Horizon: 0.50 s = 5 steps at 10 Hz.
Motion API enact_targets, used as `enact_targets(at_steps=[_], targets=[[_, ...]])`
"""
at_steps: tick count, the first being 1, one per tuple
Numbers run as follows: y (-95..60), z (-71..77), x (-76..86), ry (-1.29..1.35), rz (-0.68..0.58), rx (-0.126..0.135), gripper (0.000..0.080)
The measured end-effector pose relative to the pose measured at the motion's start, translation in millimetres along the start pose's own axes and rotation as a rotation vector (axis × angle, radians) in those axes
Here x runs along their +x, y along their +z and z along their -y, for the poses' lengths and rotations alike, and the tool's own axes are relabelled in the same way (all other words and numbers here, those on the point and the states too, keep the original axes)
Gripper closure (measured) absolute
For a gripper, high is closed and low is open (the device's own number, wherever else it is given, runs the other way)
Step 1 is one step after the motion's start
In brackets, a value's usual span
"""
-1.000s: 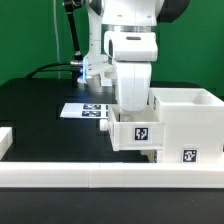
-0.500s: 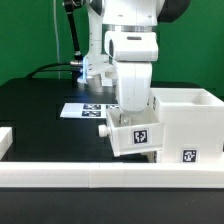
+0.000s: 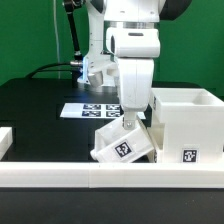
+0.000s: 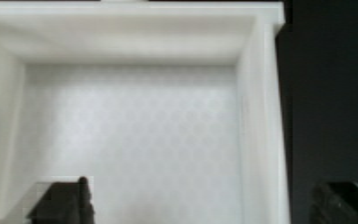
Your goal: Assemble drawer
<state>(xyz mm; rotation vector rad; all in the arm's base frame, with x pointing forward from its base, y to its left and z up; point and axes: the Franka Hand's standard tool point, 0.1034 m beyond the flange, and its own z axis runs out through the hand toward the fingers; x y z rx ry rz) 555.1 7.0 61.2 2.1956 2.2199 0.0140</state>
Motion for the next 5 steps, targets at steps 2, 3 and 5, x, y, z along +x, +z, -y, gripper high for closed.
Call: enact_targets(at_steps=[2,3,5], targets=[[1.0,0.8,-8.0,0.005,0.002,0.000,0.0158],[2.9,3.7,-14.7,0.008,0.002,0.004,0.0151],[12.1,16.2,-28.6,0.024,0.000,0.029,0.0150]])
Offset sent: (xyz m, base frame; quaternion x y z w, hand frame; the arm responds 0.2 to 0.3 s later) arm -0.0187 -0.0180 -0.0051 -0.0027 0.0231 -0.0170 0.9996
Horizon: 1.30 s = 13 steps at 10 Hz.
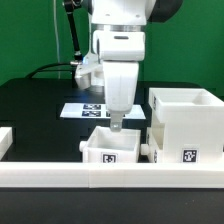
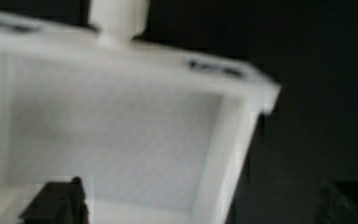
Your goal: Assemble drawer
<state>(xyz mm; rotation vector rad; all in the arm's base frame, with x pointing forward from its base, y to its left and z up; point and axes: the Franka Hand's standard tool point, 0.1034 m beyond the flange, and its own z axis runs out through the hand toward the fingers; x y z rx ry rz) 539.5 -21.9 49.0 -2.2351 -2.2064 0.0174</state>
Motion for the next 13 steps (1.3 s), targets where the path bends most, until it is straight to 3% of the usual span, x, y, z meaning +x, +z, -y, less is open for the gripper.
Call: enact_targets(at_steps=[2,8,11,12,13], targets=[[11.5,7.4,-9.8,0.015,-0.004,0.020,0.0150],[37.8,11.5,-8.8,0.049,-0.015,0.036,0.0150],[42.8,15.2,-12.3,0.058,-0.016,0.046,0.0150],[42.8,15.1,-9.5,0.073,-0.016,0.046,0.0279],[42.5,14.6,-7.3,0.089,-0.016,0.046,0.0279]])
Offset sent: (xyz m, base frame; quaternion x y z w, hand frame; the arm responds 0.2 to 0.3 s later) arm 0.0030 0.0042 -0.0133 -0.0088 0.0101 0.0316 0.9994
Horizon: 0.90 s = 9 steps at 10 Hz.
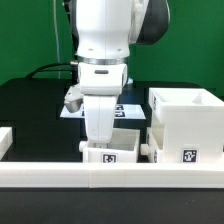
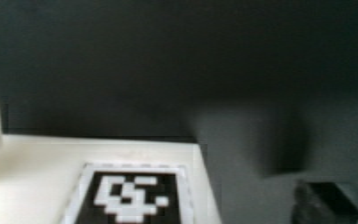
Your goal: Assemble drawer
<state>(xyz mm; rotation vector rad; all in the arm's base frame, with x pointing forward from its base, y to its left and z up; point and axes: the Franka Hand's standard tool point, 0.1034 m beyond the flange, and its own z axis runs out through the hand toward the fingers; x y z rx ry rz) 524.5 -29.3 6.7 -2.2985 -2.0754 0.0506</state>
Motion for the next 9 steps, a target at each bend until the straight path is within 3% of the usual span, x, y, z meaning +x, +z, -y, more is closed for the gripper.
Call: enact_targets(at_steps=[2,3,4,9], targets=[[-2.6,-3.7,0.9,0.026,0.001,-0.001,0.0552],[-2.7,-3.8,-1.1,0.029,0.001,-0.001,0.0552],[-3.2,-4.6,-3.2,0.032,0.002,-0.004,0.0734],[-7.9,-7.3,-7.0,0.018,0.003,-0.017,0.0755]])
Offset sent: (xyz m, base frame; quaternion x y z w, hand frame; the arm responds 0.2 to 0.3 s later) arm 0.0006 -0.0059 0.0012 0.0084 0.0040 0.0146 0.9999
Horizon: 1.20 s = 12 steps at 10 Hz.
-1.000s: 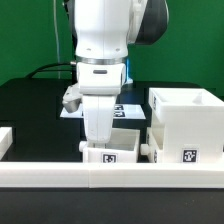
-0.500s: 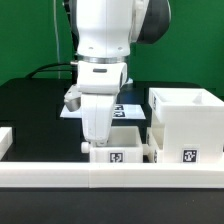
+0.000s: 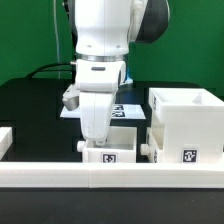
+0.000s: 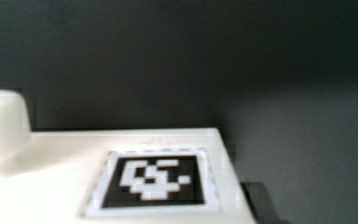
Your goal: Assemble drawer
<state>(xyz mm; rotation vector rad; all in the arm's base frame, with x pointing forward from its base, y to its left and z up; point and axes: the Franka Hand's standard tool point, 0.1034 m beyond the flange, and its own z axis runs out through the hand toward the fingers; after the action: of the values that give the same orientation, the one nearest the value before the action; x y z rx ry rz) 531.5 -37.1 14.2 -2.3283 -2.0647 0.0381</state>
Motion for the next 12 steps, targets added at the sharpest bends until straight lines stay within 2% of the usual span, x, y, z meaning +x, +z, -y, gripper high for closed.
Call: enact_targets(at_steps=[1,2,4,5,7,9,12], targets=[[-8.4,-0.9,-2.9,-0.018,0.005,0.000,0.0755],[-23.2,-2.3,-5.1,-0.033,0.013,0.003,0.0755],[-38.6,-4.7,-7.2,-0.038,0.020,0.001,0.0755],[-44.3,-3.9,-10.3,-0.042,0.024,0.011,0.0755],[-42.3,-2.7,-10.3,-0.040,0.023,0.015,0.0755],[-36.3,-2.5,-13.3,-0.051,0.019,0.006,0.0755],[-38.8,-5.6,-4.5,-0.128,0.015,0.013,0.0755]])
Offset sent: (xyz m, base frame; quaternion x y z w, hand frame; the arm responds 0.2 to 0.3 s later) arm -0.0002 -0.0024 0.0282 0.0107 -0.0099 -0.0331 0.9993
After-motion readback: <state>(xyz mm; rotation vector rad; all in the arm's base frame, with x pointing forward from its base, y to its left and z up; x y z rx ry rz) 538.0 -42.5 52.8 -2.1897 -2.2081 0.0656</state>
